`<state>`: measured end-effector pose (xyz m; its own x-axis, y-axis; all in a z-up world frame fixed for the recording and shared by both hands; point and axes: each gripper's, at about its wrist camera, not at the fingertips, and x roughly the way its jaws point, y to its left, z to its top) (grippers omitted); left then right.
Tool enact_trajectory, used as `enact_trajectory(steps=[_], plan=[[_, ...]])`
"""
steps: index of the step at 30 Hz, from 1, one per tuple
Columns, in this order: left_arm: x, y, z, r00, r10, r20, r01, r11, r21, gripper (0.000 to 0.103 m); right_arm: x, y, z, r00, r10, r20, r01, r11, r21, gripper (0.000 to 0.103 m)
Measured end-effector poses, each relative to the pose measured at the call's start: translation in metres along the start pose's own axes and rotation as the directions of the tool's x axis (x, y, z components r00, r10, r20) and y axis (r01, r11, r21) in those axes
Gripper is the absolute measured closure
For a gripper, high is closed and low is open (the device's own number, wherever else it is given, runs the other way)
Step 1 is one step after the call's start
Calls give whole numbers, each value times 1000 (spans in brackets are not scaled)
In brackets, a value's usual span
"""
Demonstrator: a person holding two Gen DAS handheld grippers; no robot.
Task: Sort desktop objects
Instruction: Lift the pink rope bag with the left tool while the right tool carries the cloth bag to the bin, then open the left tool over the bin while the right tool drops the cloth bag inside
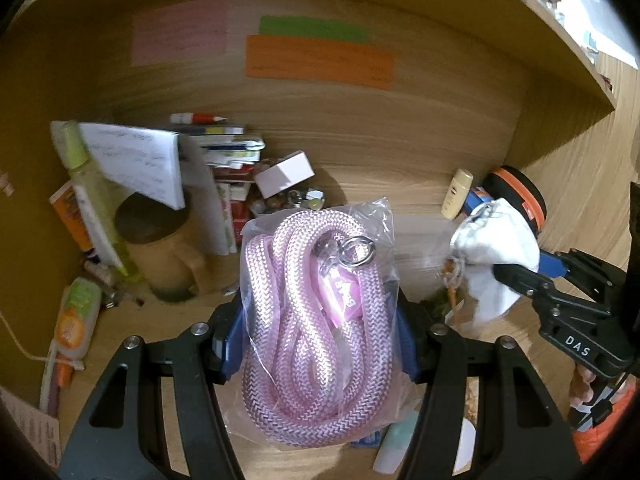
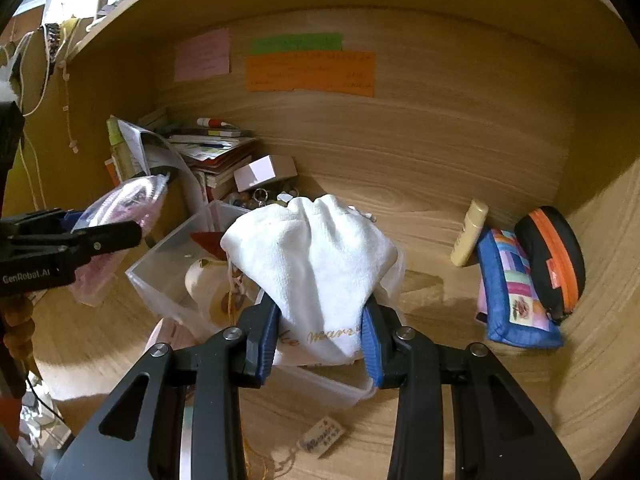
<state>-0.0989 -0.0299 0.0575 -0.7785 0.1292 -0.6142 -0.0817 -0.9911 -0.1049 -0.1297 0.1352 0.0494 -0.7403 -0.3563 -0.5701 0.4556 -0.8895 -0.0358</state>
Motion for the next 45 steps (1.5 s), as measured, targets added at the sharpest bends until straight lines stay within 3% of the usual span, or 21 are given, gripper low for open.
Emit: enact_trajectory(steps=[10,22,38,42,45], plan=[[47,-10,21,997,-63,-37,63,998,5,43,41,1,5,998,15,-59,-14,1000,9,70],[105,0,17,988,-63,-140,61,998,-18,43,87,7,-4,990,28,-140,-32,999,-25,70],[104,8,18,981,-123,-150,115,992,-59,41,90,18,-5,984,9,-180,-21,998,-62,59],[92,7,21,984,-129,-120,124,991,-55,31,82,17,-4,983,15,-183,-24,999,-49,54],[77,2,21,990,-115,-87,113,993,-22,29,71,15,-2,987,3,-160,-9,999,-41,48]])
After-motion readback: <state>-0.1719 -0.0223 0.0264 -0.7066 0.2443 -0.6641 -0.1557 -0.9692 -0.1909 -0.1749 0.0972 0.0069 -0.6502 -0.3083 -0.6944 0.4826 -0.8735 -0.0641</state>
